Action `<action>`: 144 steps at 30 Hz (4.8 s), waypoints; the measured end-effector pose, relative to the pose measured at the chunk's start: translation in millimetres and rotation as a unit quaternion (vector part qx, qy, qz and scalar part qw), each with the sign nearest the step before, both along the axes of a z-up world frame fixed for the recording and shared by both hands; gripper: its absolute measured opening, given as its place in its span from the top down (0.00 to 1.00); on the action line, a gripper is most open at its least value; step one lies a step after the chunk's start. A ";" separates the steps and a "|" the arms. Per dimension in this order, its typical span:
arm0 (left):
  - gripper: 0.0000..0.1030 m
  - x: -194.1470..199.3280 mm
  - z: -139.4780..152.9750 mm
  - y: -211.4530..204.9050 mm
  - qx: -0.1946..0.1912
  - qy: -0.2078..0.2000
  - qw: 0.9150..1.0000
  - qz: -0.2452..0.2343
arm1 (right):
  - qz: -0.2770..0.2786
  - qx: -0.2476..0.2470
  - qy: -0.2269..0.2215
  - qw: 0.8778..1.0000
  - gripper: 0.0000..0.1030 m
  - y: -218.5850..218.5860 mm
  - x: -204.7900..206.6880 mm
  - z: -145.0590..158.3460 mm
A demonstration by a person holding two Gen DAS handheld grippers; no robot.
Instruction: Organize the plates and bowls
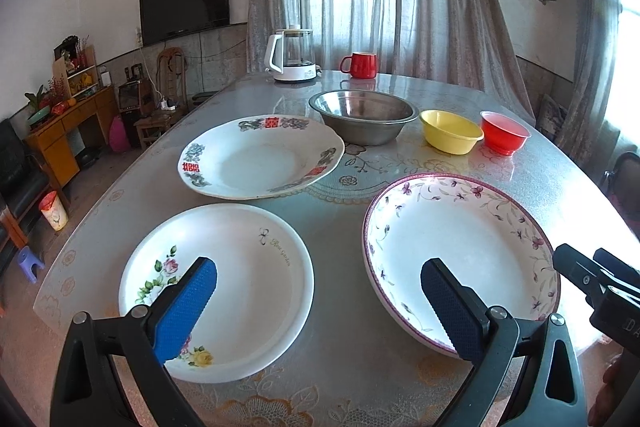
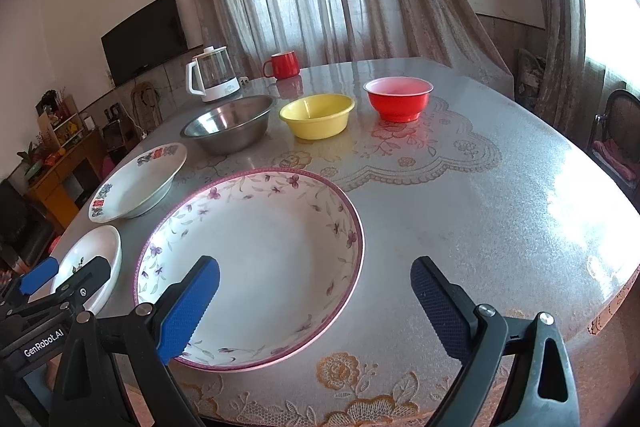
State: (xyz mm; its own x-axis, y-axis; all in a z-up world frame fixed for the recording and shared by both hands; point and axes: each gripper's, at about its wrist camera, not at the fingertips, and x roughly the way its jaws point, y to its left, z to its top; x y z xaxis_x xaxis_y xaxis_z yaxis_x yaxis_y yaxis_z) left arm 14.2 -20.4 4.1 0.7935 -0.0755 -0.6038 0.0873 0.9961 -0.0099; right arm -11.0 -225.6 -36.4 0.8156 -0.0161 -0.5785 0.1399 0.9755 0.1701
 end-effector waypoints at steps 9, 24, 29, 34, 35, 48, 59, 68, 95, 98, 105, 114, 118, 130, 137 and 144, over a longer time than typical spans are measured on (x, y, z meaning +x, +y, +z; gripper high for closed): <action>0.00 19.9 7.2 -4.5 -0.046 0.025 0.997 -0.065 | 0.049 0.024 0.019 0.998 0.12 -11.1 9.3 -3.2; 0.16 69.9 9.3 -14.7 -0.062 0.086 0.978 -0.180 | 0.062 0.107 0.082 0.989 0.61 -44.1 34.5 -26.0; 0.21 78.8 -1.6 -17.8 -0.055 0.106 0.973 -0.196 | 0.066 0.111 0.092 0.987 0.61 -48.3 40.8 -31.4; 0.21 83.3 -8.0 -23.5 -0.042 0.111 0.971 -0.209 | 0.072 0.113 0.097 0.986 0.61 -48.7 44.7 -36.9; 0.21 84.4 -9.8 -25.1 -0.041 0.114 0.970 -0.211 | 0.073 0.112 0.096 0.986 0.61 -48.3 44.9 -37.2; 0.25 88.6 -19.9 -36.1 -0.029 0.134 0.961 -0.238 | 0.090 0.077 0.100 0.988 0.61 -40.8 47.9 -36.3; 0.63 108.6 -33.9 -38.0 0.019 0.153 0.954 -0.257 | 0.103 0.049 0.110 0.987 0.80 -40.8 51.1 -36.6; 0.67 112.4 -35.6 -34.3 -0.021 0.154 0.963 -0.219 | 0.101 0.059 0.104 0.988 0.83 -43.1 52.1 -37.3; 0.67 164.0 -26.3 -49.9 -0.034 0.140 0.984 -0.100 | 0.083 0.053 0.095 0.991 0.87 -56.2 134.4 -27.7; 0.67 167.8 -35.7 -49.1 -0.031 0.155 0.983 -0.092 | 0.077 0.042 0.106 0.990 0.87 -54.1 146.9 -33.5; 0.66 158.9 -31.9 -44.1 -0.037 0.140 0.985 -0.096 | 0.069 0.018 0.113 0.991 0.80 -47.2 149.1 -30.4; 0.63 136.1 -10.4 -35.4 -0.043 0.099 0.989 -0.103 | 0.052 -0.005 0.122 0.991 0.76 -37.8 150.5 -29.5; 0.63 129.0 -11.2 -25.9 -0.053 0.105 0.988 -0.098 | 0.047 -0.011 0.125 0.991 0.73 -34.7 149.5 -29.3; 0.51 107.7 -0.2 14.5 -0.066 0.081 0.992 -0.064 | 0.009 -0.053 0.099 0.994 0.63 -25.5 143.6 -15.0; 0.49 110.5 4.7 60.5 -0.076 0.081 0.993 -0.026 | 0.054 -0.032 0.039 0.997 0.48 -3.6 135.7 15.3; 0.49 123.6 8.1 110.9 -0.078 0.075 0.994 0.023 | 0.202 0.063 0.049 0.976 0.33 52.0 152.2 23.2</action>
State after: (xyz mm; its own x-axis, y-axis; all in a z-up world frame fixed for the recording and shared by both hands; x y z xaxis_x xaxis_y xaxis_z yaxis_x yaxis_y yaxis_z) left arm 137.8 90.6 12.2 0.7004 -0.1434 -0.6992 0.0274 0.9843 -0.1744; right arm 141.1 -173.6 -13.2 0.6814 0.3710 -0.6309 -0.2302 0.9269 0.2965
